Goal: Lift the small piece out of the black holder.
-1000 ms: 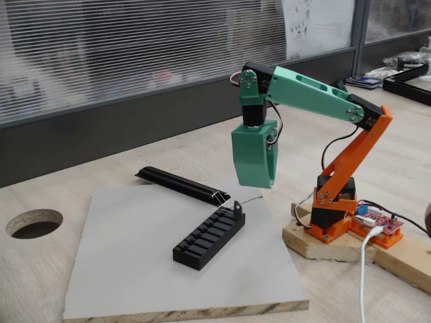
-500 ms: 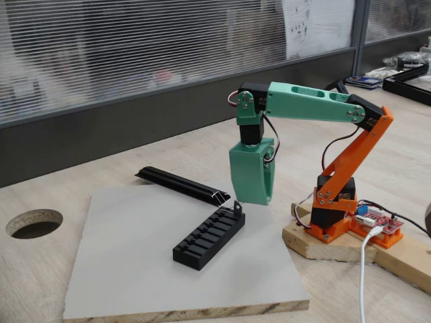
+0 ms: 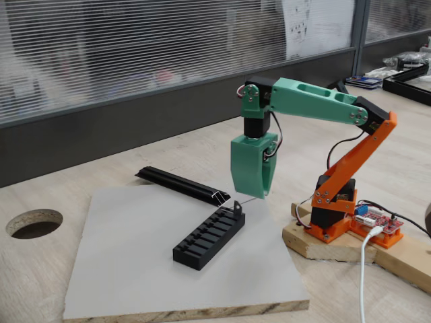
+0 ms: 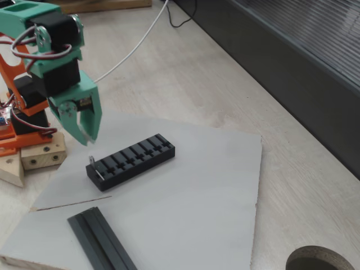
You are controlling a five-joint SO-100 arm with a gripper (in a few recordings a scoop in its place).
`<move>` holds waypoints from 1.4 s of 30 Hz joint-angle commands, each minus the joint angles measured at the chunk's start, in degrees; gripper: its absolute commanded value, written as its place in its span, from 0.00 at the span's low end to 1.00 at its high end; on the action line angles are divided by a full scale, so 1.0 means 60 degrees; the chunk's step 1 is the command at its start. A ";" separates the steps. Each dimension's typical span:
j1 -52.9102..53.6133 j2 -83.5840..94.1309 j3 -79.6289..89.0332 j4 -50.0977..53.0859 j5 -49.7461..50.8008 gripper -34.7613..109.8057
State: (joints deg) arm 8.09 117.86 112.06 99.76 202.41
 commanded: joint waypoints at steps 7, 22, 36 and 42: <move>0.0293 0.0498 0.0088 -0.0352 0.0176 0.30; 0.0234 0.0498 0.0103 -0.0498 0.0132 0.30; 0.0205 0.0498 0.0117 -0.0483 0.0073 0.42; 0.0190 0.0527 0.0088 -0.0498 0.0073 0.49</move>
State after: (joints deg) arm 8.96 118.48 112.94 96.59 202.32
